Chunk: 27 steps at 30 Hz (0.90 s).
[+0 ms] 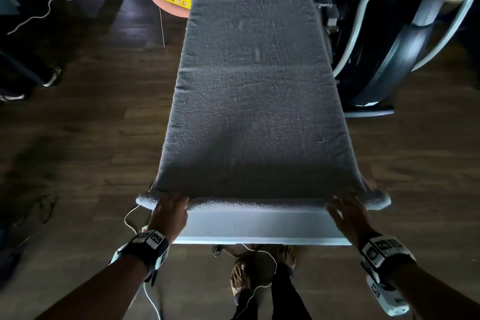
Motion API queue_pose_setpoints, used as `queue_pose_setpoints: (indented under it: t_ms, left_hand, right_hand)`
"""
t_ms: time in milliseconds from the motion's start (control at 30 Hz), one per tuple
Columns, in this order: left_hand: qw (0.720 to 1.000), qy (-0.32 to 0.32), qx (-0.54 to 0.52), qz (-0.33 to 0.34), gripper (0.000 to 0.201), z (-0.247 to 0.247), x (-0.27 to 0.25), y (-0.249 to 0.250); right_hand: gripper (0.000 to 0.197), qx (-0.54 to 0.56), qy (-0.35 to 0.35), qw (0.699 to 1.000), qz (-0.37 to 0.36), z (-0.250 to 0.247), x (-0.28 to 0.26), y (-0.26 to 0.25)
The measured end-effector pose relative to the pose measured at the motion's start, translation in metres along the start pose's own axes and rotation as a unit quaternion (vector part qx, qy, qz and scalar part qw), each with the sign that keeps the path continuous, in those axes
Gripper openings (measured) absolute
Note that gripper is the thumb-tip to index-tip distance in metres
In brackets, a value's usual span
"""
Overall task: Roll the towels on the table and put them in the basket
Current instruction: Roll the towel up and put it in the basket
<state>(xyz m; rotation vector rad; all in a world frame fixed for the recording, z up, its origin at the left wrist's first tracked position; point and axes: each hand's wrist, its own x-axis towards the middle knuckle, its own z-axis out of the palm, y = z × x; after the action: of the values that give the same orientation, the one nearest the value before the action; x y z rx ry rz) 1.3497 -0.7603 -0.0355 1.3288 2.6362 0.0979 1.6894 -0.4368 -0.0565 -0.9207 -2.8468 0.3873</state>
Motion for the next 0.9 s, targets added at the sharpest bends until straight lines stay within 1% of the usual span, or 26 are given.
queue_pose_setpoints:
  t_ms: [33, 133, 167, 233, 267, 367, 433, 467, 500, 533, 567, 600, 667, 700, 800, 833, 900]
  left_hand:
    - [1.000, 0.002, 0.000, -0.001, 0.037, 0.000, 0.000, 0.001]
    - [1.000, 0.003, -0.002, -0.007, 0.038, -0.001, -0.001, 0.003]
    - [1.000, 0.003, -0.002, -0.008, 0.037, -0.002, -0.001, 0.003]
    - [1.000, 0.002, -0.002, -0.008, 0.036, -0.004, -0.001, 0.005]
    - [1.000, 0.002, -0.001, -0.008, 0.036, -0.005, -0.001, 0.005]
    - [1.000, 0.000, -0.010, -0.007, 0.036, -0.005, 0.000, 0.004]
    - [1.000, -0.004, -0.014, -0.011, 0.036, -0.005, 0.001, 0.003]
    - [1.000, -0.006, -0.016, -0.014, 0.035, -0.005, 0.001, 0.003]
    - [1.000, -0.009, -0.018, -0.017, 0.035, -0.005, 0.001, 0.003]
    - [1.000, -0.010, -0.019, -0.018, 0.035, -0.004, 0.001, 0.002]
    - [0.999, -0.012, -0.021, -0.020, 0.034, -0.004, 0.001, 0.002]
    - [0.999, -0.012, -0.024, -0.019, 0.033, -0.002, 0.001, 0.001]
    - [0.999, -0.012, -0.030, -0.017, 0.031, 0.001, 0.001, -0.001]
    - [0.999, -0.014, -0.030, -0.020, 0.030, 0.000, 0.001, -0.001]
    - [0.999, -0.022, -0.028, -0.027, 0.027, -0.005, 0.000, 0.001]
    - [0.999, -0.033, -0.027, -0.024, 0.025, -0.008, -0.002, 0.002]
    - [0.997, -0.070, -0.010, -0.018, 0.017, -0.013, -0.005, 0.002]
  right_hand:
    - [0.045, 0.009, -0.015, 1.000, 0.004, 0.005, -0.009, 0.000]
    - [0.043, -0.019, -0.049, 0.998, 0.027, 0.009, -0.022, 0.002]
    - [0.043, -0.022, -0.048, 0.998, 0.034, 0.005, -0.020, -0.001]
    - [0.044, -0.026, -0.016, 0.999, 0.035, 0.001, -0.012, -0.004]
    - [0.044, -0.027, -0.013, 0.999, 0.036, -0.003, -0.006, -0.009]
    - [0.030, -0.035, -0.016, 0.997, 0.070, -0.017, 0.015, -0.013]
    - [0.038, -0.029, -0.005, 0.996, 0.085, -0.021, 0.027, -0.006]
    - [0.042, -0.025, 0.005, 0.997, 0.079, -0.024, 0.031, -0.004]
    - [0.041, -0.019, 0.012, 0.998, 0.065, -0.022, 0.031, -0.001]
    - [0.036, -0.012, 0.014, 0.999, 0.049, -0.020, 0.029, -0.001]
    - [0.028, 0.001, 0.007, 0.999, 0.035, -0.014, 0.024, 0.000]
    - [0.028, 0.014, -0.011, 0.999, 0.036, -0.010, 0.015, 0.000]
    - [0.046, 0.020, -0.040, 0.999, 0.026, 0.005, -0.003, 0.002]
    - [0.049, 0.016, -0.046, 0.999, 0.024, 0.009, -0.007, 0.003]
    - [0.033, 0.008, -0.059, 0.997, 0.051, 0.001, -0.004, -0.002]
    - [0.032, 0.004, -0.068, 0.996, 0.053, -0.001, 0.000, -0.003]
    - [0.027, -0.017, -0.125, 0.990, 0.068, -0.011, 0.008, -0.012]
